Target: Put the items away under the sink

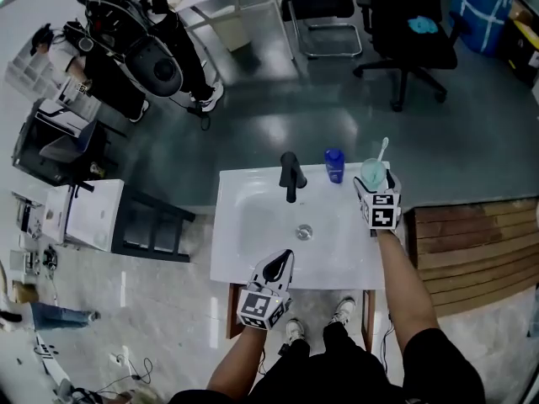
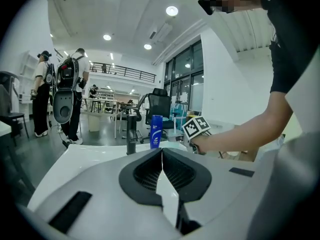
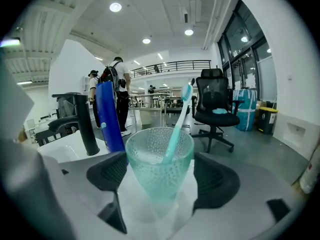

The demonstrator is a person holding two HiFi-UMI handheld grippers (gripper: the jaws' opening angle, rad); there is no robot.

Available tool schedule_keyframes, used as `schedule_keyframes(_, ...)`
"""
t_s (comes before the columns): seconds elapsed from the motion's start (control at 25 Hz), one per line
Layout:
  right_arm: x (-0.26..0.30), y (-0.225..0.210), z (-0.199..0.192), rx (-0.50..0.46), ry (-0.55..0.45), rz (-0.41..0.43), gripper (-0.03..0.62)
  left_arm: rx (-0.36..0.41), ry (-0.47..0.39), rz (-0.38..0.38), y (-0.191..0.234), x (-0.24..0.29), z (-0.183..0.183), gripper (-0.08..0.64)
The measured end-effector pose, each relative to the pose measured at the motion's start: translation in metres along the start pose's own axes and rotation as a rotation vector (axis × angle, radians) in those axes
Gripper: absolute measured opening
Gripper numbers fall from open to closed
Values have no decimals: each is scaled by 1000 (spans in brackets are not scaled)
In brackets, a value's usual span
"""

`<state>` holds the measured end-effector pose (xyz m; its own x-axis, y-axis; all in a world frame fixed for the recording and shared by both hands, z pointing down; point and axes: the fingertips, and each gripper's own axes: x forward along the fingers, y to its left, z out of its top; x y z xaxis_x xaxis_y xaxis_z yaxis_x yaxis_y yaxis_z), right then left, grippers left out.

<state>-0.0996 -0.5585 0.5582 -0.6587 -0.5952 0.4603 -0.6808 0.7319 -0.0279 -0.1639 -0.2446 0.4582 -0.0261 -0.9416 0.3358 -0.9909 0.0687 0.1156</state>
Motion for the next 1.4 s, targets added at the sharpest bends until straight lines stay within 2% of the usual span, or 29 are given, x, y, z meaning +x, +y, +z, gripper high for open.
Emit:
schedule_keyframes(0.08,1,-1,0,-35,-8,-2,377,0,0,5,1,-1,-1,21)
schedule_keyframes(0.56,-36,12,20,-56,-106,23,368,16,-5,-5,-7,-9,1,21)
schedule_keyframes(1.0,-128,50,47,-79,-233,23,368,-2,-58,-2,-2,-44,-1,21)
schedule_keyframes(1.24,-201,91,36,-58,-268,2,368,18,-87,-38,13,-80,-1,21)
schedule_keyframes(1.4,-243,129,15,-33,-237,-25,368,25,-89,-94,24,-114,-5,21)
